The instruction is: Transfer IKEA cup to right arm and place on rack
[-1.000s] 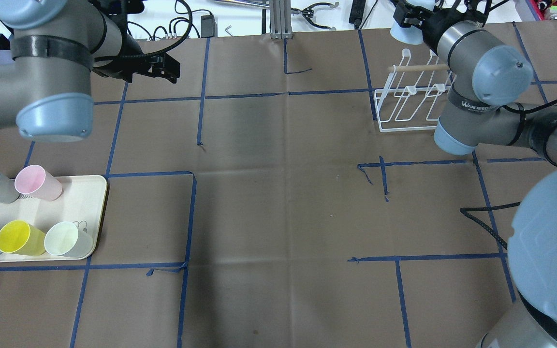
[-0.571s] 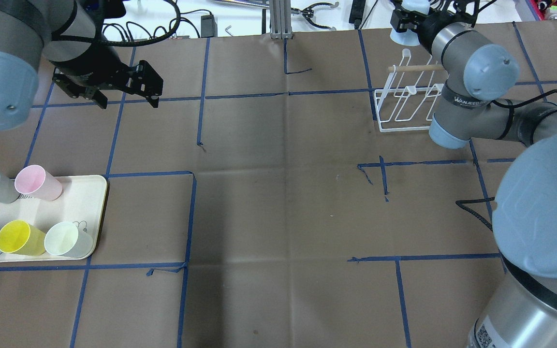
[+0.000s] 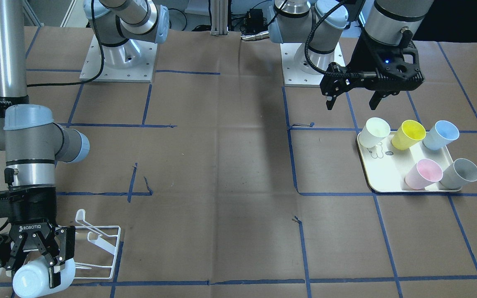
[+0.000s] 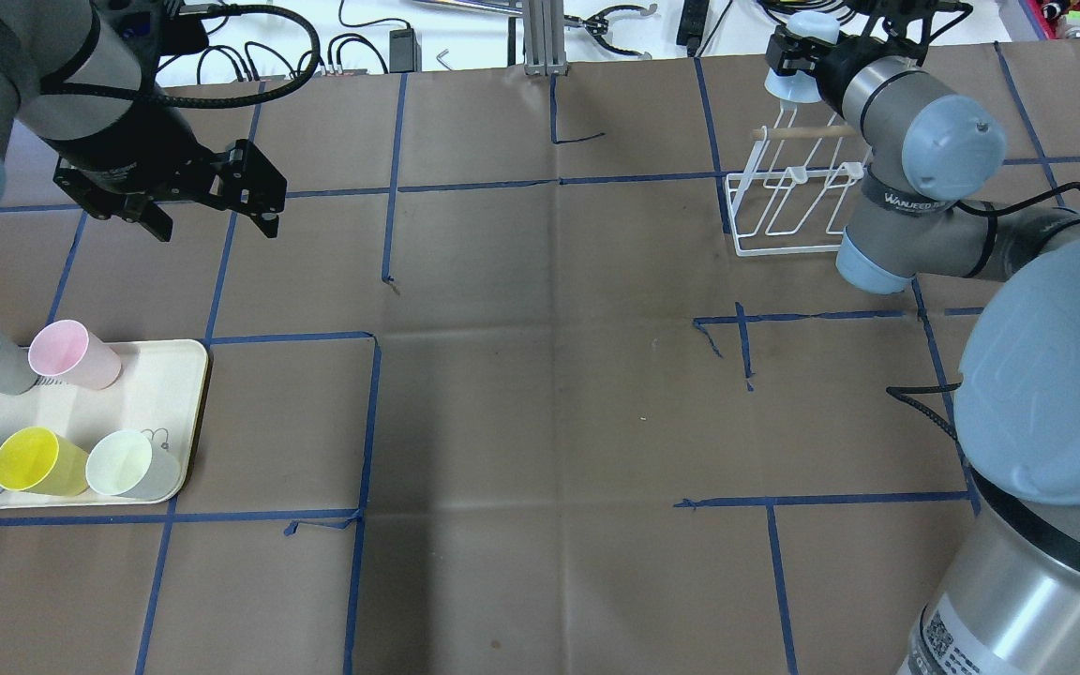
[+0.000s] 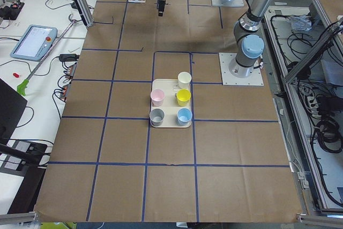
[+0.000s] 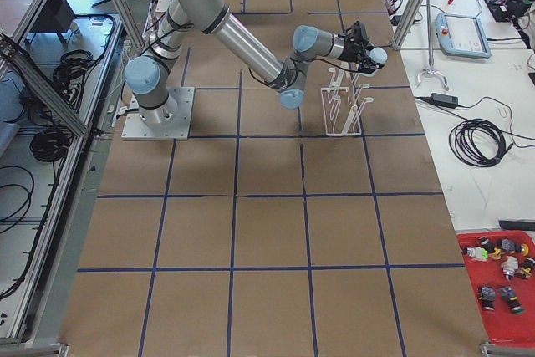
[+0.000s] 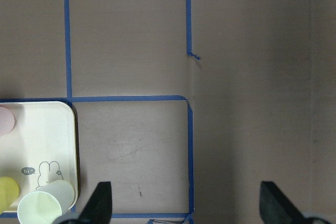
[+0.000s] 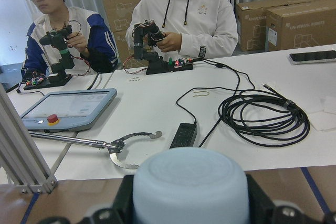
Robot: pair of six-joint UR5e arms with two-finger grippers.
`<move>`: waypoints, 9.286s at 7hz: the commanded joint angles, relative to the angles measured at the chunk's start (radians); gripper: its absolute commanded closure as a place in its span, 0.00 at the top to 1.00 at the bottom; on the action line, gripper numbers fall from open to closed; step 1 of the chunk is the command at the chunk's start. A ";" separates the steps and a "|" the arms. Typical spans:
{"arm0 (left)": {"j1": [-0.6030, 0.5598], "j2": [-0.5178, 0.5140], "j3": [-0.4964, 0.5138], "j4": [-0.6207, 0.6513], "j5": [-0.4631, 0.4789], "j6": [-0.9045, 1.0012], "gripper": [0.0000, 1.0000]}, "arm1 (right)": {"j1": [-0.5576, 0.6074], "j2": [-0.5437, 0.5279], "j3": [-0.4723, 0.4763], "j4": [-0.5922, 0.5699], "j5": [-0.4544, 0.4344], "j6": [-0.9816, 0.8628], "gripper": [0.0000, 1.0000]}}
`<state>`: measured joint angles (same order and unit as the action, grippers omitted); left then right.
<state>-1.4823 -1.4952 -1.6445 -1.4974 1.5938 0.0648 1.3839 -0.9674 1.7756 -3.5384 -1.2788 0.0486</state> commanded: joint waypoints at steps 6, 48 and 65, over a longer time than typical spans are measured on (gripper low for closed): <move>0.483 0.197 -0.329 0.031 0.008 0.377 0.98 | 0.006 -0.014 0.024 -0.001 0.001 0.017 1.00; -0.007 -0.324 -0.234 1.212 -1.118 0.480 0.04 | 0.228 -0.522 0.429 0.015 0.009 1.531 1.00; -0.084 -0.320 -0.428 1.663 -1.121 0.293 0.09 | 0.415 -0.398 0.255 0.193 -0.027 1.674 0.99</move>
<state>-1.5662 -1.8157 -2.0724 0.1663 0.4718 0.3609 1.7939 -1.3739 2.0318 -3.3456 -1.3061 1.7227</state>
